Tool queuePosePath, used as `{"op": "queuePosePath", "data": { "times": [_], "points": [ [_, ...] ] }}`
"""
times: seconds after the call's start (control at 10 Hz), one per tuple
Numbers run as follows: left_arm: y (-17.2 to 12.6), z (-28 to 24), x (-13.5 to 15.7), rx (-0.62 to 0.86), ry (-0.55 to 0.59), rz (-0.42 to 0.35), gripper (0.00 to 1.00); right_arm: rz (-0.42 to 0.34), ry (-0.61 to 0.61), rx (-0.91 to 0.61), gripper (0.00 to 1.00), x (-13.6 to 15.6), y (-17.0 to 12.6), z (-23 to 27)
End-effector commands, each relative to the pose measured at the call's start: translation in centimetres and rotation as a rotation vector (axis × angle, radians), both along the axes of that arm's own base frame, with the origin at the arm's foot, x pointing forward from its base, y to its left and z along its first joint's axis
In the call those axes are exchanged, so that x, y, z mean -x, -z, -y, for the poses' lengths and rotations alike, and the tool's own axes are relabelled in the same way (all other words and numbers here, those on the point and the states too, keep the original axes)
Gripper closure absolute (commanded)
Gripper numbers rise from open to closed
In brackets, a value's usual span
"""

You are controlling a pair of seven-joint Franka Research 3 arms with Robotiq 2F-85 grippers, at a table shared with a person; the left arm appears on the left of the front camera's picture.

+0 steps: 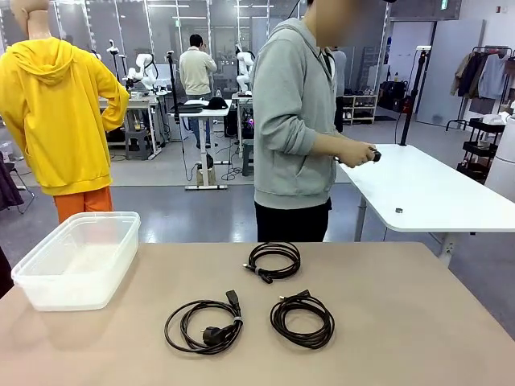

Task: Organize and store the cables.
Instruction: Place the Power Cable into the Organizing box.

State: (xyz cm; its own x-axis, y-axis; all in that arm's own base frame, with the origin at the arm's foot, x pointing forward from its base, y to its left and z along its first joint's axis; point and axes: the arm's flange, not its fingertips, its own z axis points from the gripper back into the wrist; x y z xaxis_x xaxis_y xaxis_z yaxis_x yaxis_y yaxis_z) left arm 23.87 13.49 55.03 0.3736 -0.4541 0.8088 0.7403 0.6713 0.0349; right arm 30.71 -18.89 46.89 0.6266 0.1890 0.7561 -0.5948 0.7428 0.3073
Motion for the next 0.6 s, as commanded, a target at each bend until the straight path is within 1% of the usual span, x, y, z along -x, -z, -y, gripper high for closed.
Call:
{"op": "queuePosePath", "data": {
  "times": [0.0, 0.4, 0.5],
  "points": [
    [-0.09, 0.04, -0.13, 0.006, 0.021, 0.011, 0.0, -0.008, 0.006, 0.028, 0.0, 0.37, -1.09, -0.36],
    [-0.09, 0.04, -0.13, 0.006, 0.021, 0.011, 0.0, -0.008, 0.006, 0.028, 0.0, 0.37, -1.09, -0.36],
    [0.0, 0.0, 0.0, 0.0, 0.0, 0.0, 0.0, -0.008, 0.006, 0.028, 0.0, 0.37, -1.09, -0.36]
  ]
}}
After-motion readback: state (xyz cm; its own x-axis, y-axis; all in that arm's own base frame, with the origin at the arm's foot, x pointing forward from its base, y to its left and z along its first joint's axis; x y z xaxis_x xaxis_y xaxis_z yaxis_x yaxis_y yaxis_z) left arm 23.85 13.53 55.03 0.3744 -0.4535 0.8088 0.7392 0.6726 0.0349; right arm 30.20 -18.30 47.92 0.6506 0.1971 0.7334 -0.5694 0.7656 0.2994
